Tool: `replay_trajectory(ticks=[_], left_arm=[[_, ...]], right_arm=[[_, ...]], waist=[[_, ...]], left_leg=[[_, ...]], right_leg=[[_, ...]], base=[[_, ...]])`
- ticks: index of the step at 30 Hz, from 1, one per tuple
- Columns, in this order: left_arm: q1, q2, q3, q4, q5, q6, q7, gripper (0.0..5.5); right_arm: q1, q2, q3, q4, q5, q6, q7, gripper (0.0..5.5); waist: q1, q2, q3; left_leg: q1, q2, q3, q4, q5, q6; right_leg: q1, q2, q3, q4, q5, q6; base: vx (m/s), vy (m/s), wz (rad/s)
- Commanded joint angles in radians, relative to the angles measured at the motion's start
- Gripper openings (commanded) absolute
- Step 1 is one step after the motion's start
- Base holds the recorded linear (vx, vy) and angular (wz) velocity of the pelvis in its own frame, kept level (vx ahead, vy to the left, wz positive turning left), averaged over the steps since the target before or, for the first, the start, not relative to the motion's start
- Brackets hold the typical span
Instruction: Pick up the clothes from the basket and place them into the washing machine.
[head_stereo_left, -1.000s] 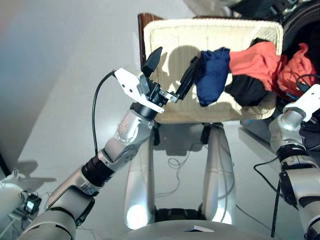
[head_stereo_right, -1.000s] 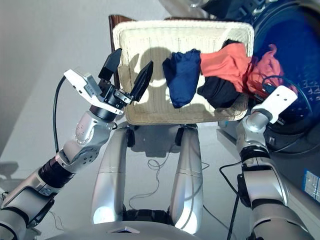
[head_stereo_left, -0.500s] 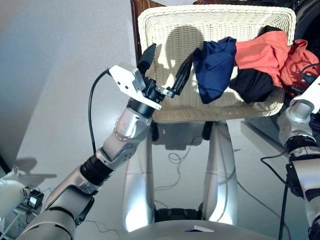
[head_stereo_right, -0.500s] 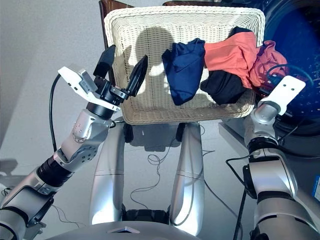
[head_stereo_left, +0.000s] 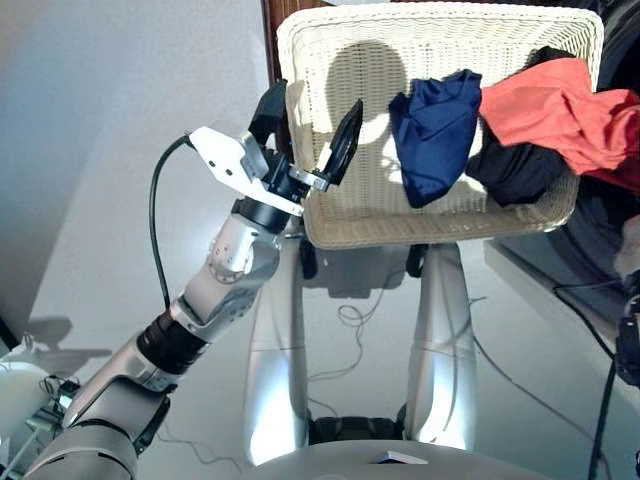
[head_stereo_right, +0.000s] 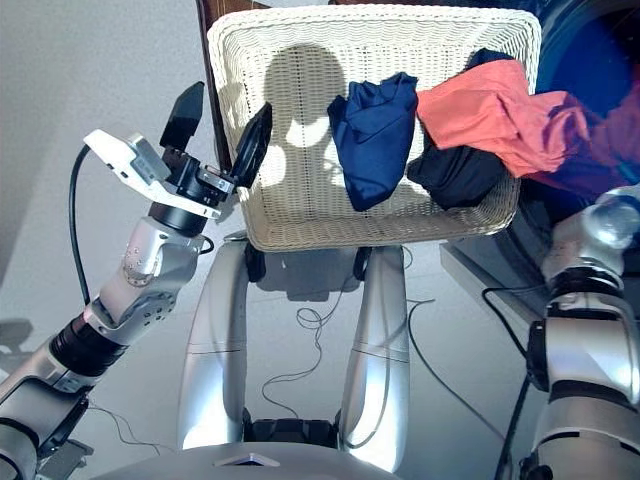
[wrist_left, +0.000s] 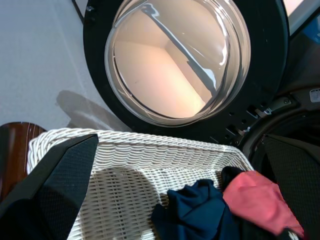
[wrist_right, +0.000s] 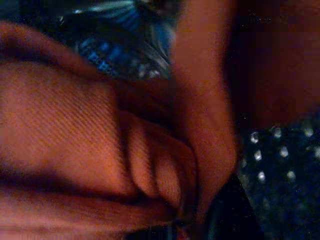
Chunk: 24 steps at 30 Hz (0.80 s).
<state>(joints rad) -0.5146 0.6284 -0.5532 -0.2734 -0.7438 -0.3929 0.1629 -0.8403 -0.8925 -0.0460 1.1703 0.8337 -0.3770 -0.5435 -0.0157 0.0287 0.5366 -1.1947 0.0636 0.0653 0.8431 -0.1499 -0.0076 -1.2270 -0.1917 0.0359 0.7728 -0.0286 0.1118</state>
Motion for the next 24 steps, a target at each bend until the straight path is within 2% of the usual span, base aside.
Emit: replay_trajectory(ticks=[1,8,13,17,18,19,24], left_arm=[[0.063,0.032,0.028,-0.132,0.043,-0.065,-0.015,5.5],[0.079,0.072,0.046,-0.154,0.019,-0.062,-0.038,5.5],[0.088,0.081,0.063,-0.162,0.011,-0.063,-0.036,5.5],[0.077,0.088,0.062,-0.16,0.008,-0.063,-0.035,5.5],[0.073,0.087,0.059,-0.157,0.007,-0.064,-0.036,5.5],[0.07,0.084,0.056,-0.154,0.008,-0.063,-0.036,5.5],[0.062,0.062,0.053,-0.152,0.001,-0.057,-0.037,5.5]], right_arm=[[0.013,-0.231,-0.044,0.066,0.066,-0.069,-0.034,0.0],[-0.014,-0.303,-0.044,0.089,0.073,-0.073,-0.022,0.0],[-0.014,-0.31,-0.072,0.061,0.033,-0.119,-0.087,0.0],[-0.008,-0.293,-0.078,0.05,0.015,-0.121,-0.092,0.0],[-0.008,-0.284,-0.078,0.051,0.026,-0.119,-0.08,1.25],[-0.01,-0.275,-0.079,0.051,0.05,-0.119,-0.064,5.5],[-0.004,-0.218,-0.067,0.026,0.091,-0.117,-0.009,5.5]], waist=[[-0.02,0.003,-0.017],[-0.024,0.002,-0.017],[-0.021,0.007,-0.017],[-0.016,0.011,-0.017],[-0.016,0.011,-0.017],[-0.016,0.011,-0.017],[-0.017,0.01,-0.017]], left_leg=[[0.064,0.063,-0.044,-0.043,-0.005,-0.104],[0.065,0.068,-0.045,-0.035,-0.007,-0.105],[0.057,0.064,-0.053,-0.02,-0.01,-0.103],[0.056,0.06,-0.057,-0.013,-0.01,-0.101],[0.056,0.06,-0.058,-0.011,-0.01,-0.1],[0.056,0.06,-0.059,-0.01,-0.01,-0.1],[0.058,0.062,-0.056,-0.011,-0.01,-0.098]], right_leg=[[0.037,-0.005,0.035,0.02,-0.068,0.024],[0.032,0.0,0.035,0.033,-0.071,0.026],[0.028,0.002,0.035,0.051,-0.079,0.027],[0.027,0.002,0.032,0.065,-0.083,0.028],[0.027,0.003,0.032,0.068,-0.084,0.028],[0.027,0.003,0.032,0.07,-0.084,0.028],[0.028,0.007,0.031,0.072,-0.086,0.027]], base=[[0.0,0.0,0.0],[0.0,0.0,0.0],[0.0,0.0,0.0],[0.0,0.0,0.0],[0.0,0.0,0.0],[0.0,0.0,0.0],[0.0,0.0,0.0]])
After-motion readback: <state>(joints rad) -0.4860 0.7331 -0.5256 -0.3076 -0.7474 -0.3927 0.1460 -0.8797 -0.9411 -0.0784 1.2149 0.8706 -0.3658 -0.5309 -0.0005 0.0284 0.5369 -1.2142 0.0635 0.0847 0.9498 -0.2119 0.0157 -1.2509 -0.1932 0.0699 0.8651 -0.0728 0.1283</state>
